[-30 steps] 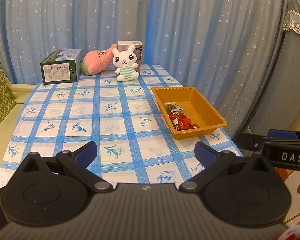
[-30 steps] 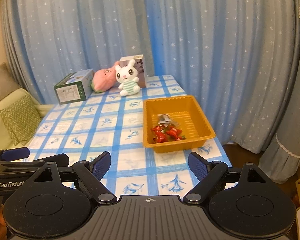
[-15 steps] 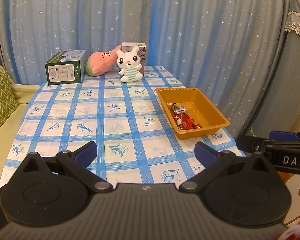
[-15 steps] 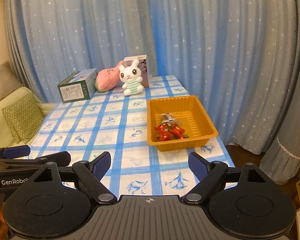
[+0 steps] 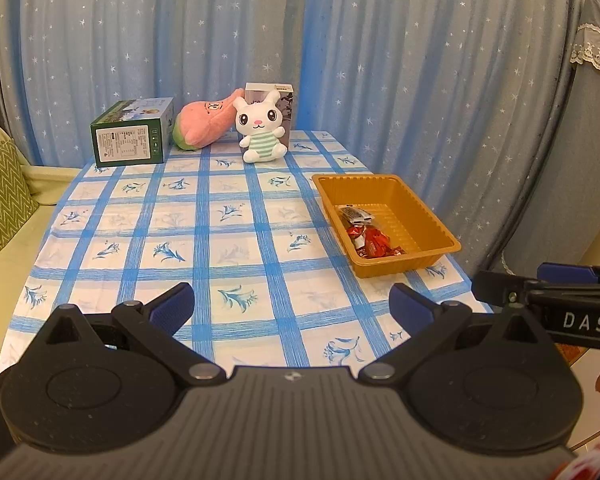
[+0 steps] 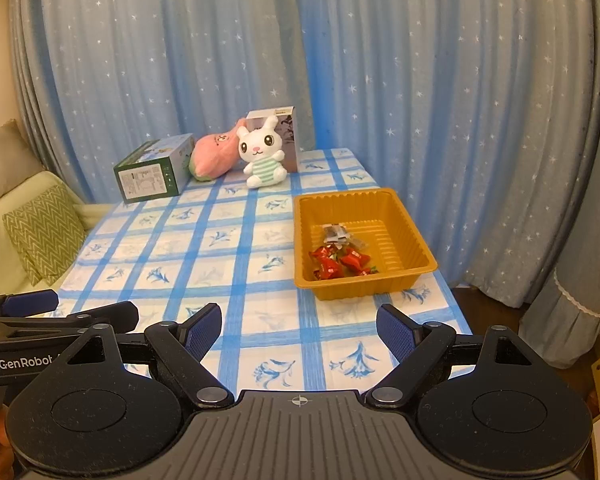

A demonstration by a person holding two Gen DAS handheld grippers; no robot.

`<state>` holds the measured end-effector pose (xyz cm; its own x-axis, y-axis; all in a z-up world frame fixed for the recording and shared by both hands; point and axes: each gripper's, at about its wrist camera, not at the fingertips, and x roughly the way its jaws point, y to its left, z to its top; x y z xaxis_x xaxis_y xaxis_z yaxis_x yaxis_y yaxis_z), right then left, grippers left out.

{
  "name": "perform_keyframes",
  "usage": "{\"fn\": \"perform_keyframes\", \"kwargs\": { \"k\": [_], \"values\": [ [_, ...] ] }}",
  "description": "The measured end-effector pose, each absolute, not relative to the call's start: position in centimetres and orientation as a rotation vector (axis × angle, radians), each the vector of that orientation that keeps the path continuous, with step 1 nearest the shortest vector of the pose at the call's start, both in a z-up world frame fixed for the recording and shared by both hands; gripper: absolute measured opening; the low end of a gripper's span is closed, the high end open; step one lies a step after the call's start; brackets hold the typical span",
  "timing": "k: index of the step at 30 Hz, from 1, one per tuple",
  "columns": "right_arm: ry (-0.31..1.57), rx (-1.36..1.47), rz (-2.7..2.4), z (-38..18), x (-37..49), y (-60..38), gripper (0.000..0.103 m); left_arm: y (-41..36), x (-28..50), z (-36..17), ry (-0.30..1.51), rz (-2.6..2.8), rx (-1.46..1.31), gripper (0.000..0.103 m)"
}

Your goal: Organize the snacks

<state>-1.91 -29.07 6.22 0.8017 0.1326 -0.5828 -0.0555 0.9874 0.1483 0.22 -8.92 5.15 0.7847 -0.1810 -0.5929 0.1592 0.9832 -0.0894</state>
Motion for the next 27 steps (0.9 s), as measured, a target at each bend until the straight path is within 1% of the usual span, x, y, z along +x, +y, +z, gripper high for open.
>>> {"fn": "perform_keyframes", "kwargs": {
  "k": [27],
  "values": [
    [0.633,0.129,0.099,5.91,-1.74,-29.27,0.084,-8.88,0.23,5.06,0.644,-0.184,-0.036,0.103]
  ]
}}
